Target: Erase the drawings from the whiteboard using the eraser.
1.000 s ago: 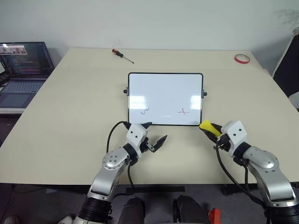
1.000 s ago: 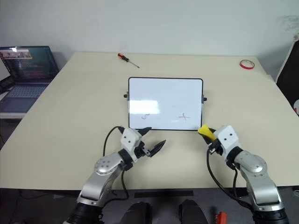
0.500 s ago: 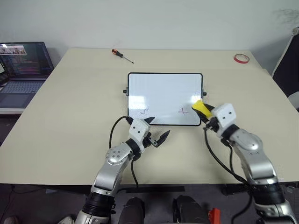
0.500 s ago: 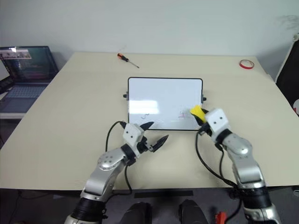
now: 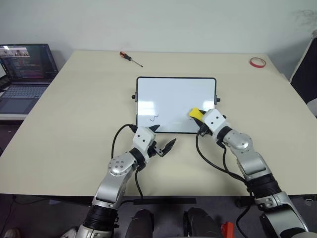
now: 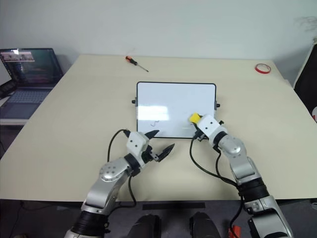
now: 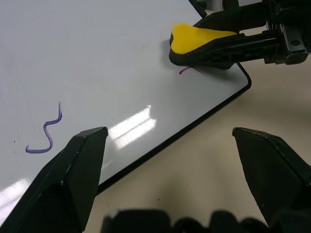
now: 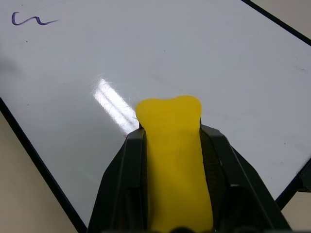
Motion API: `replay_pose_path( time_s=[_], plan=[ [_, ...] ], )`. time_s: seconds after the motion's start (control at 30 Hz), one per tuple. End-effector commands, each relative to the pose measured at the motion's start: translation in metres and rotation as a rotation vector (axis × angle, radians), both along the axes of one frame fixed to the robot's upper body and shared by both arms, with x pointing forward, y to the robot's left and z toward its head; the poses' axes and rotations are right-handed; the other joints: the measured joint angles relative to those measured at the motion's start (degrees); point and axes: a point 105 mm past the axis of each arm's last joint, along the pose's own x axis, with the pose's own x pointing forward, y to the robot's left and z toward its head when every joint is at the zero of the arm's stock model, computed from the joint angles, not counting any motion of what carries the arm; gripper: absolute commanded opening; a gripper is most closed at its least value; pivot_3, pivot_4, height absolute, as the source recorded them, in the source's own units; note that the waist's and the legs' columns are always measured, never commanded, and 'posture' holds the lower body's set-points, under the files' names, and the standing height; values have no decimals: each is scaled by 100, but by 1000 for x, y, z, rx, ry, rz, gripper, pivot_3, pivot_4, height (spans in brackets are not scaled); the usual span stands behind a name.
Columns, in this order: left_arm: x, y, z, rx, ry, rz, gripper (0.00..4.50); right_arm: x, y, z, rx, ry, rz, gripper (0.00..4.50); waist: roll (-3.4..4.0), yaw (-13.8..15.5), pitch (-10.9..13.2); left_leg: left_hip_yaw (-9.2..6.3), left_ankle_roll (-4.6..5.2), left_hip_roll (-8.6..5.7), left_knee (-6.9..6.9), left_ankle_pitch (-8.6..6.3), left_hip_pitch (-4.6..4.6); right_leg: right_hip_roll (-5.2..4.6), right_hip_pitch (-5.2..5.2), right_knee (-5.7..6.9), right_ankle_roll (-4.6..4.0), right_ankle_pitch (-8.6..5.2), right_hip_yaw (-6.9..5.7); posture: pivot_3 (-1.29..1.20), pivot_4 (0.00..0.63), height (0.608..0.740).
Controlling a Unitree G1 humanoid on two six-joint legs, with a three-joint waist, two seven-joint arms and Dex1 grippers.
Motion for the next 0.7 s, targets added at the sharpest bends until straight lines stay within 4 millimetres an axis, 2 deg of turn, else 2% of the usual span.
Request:
replay_pose_path(
  time_s=[0.03, 0.23, 0.47, 0.7],
  plan=[
    [-1, 0, 15, -13, -54, 1, 4500, 1, 6, 2, -18, -21, 16, 1147, 0, -3, 0, 0, 0, 0, 1, 0, 1, 0, 1, 1, 0, 0, 0, 0, 150, 740],
    [1, 0, 16, -14, -59, 5, 4500, -3, 10, -10, -48, 16, 39, 1147, 1, -8, -1, 1, 0, 1, 2, 0, 3, 1, 1, 2, 0, 0, 1, 0, 150, 740],
    [2, -3, 16, -21, -60, -5, 4500, -14, -4, -27, -100, 84, 22, 1147, 0, 2, -1, -6, 0, 0, 4, 0, 8, 0, 15, 0, 0, 0, -4, 0, 150, 740],
    [5, -8, 16, -27, -62, -25, 4500, 0, -37, -13, -101, 30, -145, 1147, -1, 19, -2, -11, 0, -2, 8, 0, 17, 0, 27, 0, 0, 0, -8, 0, 150, 740]
  ],
)
